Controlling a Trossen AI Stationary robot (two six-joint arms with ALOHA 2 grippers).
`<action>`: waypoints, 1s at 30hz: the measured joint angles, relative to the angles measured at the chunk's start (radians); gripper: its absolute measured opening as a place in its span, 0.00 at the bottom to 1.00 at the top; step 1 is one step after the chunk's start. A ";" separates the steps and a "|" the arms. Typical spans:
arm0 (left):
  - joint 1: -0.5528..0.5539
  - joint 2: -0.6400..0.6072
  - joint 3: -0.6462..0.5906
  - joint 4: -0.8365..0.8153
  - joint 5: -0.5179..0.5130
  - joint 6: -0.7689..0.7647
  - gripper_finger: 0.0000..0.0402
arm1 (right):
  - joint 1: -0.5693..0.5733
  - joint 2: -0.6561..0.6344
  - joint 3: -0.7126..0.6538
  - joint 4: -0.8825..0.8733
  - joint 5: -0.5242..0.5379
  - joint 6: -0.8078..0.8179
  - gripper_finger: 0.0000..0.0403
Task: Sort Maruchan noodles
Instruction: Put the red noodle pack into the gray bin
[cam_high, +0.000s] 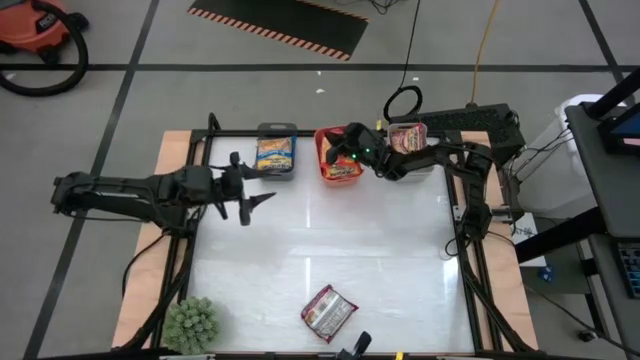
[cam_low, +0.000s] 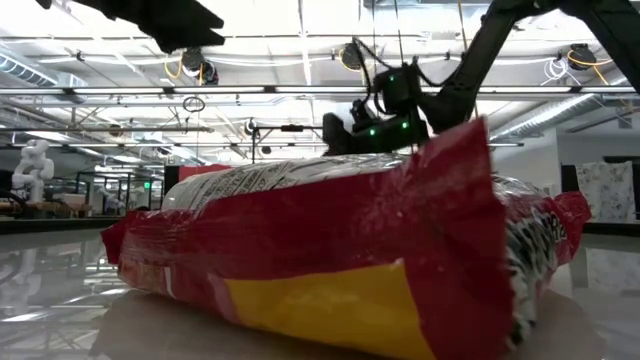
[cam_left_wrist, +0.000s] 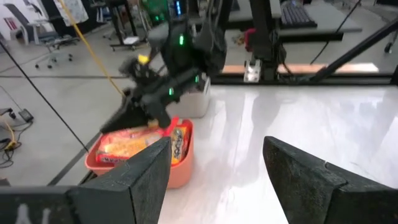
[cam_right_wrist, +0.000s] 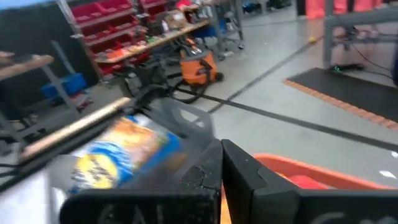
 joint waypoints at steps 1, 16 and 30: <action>0.000 0.011 0.000 -0.001 0.000 0.001 0.65 | 0.006 -0.011 0.000 0.004 -0.008 -0.002 0.00; 0.000 0.079 0.000 0.037 -0.001 0.014 0.65 | 0.334 -0.465 0.000 -0.729 -0.024 0.064 0.00; -0.025 0.083 0.000 0.039 -0.004 -0.174 0.65 | 0.800 -0.548 0.002 -1.005 0.204 0.367 0.00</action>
